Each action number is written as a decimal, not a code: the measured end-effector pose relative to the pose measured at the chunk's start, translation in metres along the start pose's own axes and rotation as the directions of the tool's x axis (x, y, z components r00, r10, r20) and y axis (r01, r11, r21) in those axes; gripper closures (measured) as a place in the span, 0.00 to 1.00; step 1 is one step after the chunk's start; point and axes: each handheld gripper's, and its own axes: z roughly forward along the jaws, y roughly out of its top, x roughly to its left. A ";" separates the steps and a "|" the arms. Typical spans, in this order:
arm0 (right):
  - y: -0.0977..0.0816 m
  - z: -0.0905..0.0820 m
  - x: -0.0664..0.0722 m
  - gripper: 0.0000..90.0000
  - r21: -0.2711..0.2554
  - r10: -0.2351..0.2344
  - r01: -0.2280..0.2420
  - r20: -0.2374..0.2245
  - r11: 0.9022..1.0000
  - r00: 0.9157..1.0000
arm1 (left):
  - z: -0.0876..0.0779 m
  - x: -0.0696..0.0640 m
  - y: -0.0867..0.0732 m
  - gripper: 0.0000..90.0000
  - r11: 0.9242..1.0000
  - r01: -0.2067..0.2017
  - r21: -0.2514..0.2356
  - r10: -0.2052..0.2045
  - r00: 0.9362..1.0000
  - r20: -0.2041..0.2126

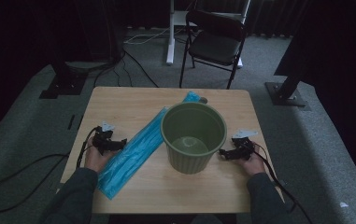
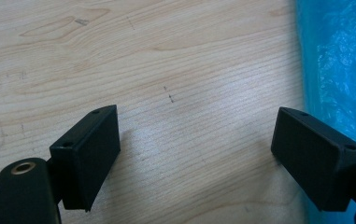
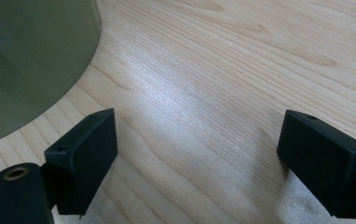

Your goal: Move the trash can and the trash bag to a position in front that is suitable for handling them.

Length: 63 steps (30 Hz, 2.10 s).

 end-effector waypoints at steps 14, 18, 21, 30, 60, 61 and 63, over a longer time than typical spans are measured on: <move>0.006 -0.005 0.003 0.41 0.029 0.038 -0.039 0.040 0.999 0.998 | -0.007 0.011 0.007 0.47 0.998 0.023 0.053 -0.022 1.000 -0.014; 0.009 -0.005 0.006 0.45 0.050 0.038 -0.040 0.037 0.998 0.999 | -0.009 0.012 0.008 0.58 0.998 0.017 0.066 -0.017 1.000 -0.004; 0.011 -0.009 0.005 0.61 0.075 0.048 -0.051 0.050 0.996 0.998 | -0.011 0.011 0.009 0.64 0.997 0.019 0.081 -0.023 0.999 0.046; 0.017 -0.013 0.009 0.71 0.057 0.050 -0.050 0.012 0.997 0.999 | -0.027 -0.019 0.029 0.68 0.998 -0.070 -0.007 0.070 0.986 0.152; 0.043 -0.021 0.031 0.79 -0.081 0.020 -0.030 -0.114 0.996 0.993 | -0.021 -0.119 0.066 0.67 0.972 -0.209 -0.107 0.234 0.900 0.367; 0.043 -0.021 0.031 0.79 -0.081 0.020 -0.030 -0.114 0.996 0.993 | -0.021 -0.119 0.066 0.68 0.972 -0.209 -0.107 0.234 0.900 0.367; 0.044 -0.021 0.032 0.79 -0.080 0.015 -0.024 -0.117 0.997 0.993 | -0.017 -0.123 0.067 0.69 0.972 -0.209 -0.105 0.233 0.897 0.374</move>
